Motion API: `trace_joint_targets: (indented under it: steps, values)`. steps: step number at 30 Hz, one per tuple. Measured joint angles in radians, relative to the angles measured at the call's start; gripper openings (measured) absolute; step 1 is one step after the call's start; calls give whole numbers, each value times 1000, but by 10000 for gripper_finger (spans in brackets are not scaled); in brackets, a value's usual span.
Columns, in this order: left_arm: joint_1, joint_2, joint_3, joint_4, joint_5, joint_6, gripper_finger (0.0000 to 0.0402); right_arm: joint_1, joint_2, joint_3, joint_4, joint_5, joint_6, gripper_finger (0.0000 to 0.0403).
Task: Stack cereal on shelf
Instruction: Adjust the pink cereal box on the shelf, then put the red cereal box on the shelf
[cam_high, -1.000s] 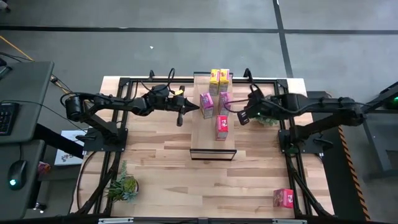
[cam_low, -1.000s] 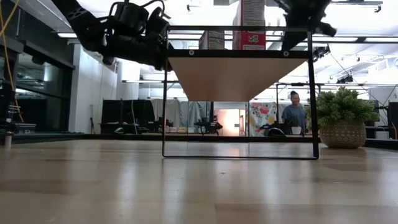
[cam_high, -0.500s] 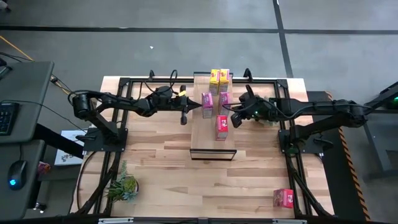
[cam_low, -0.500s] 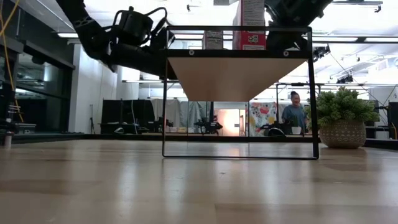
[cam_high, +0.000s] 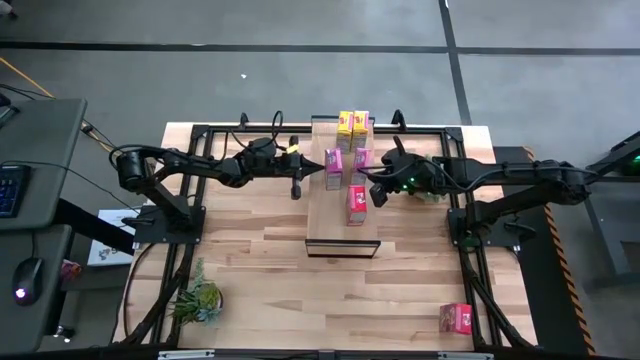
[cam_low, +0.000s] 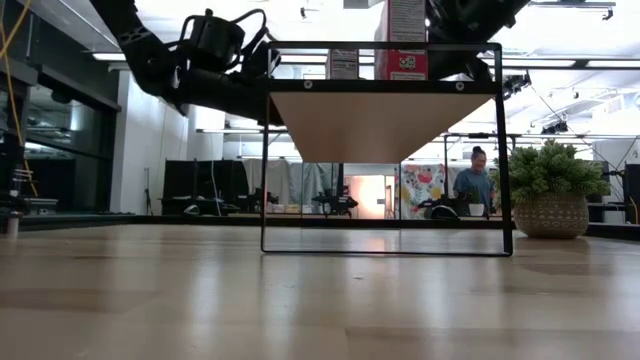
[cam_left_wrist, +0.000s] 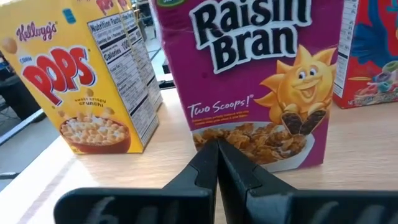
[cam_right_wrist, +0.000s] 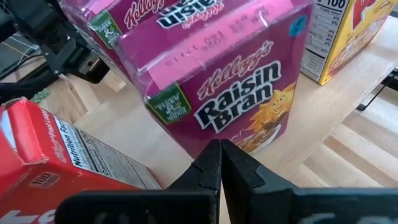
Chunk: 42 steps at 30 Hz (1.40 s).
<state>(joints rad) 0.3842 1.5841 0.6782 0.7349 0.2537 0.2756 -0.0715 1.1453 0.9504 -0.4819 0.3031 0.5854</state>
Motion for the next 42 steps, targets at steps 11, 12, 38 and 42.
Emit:
trace_joint_targets:
  steps: [11,12,38,42]
  values:
    - [69,-125,0,-130,0,-11,0,0,-51,0,-175,0,30,0]
    - [80,-157,-3,-161,2,-20,0,2,-69,0,-203,-8,48,0]
    - [105,-346,-88,-119,145,-144,0,238,-128,1,-823,-330,900,143]
    - [105,-346,-88,-118,145,-143,0,244,-100,1,-823,-341,899,200]
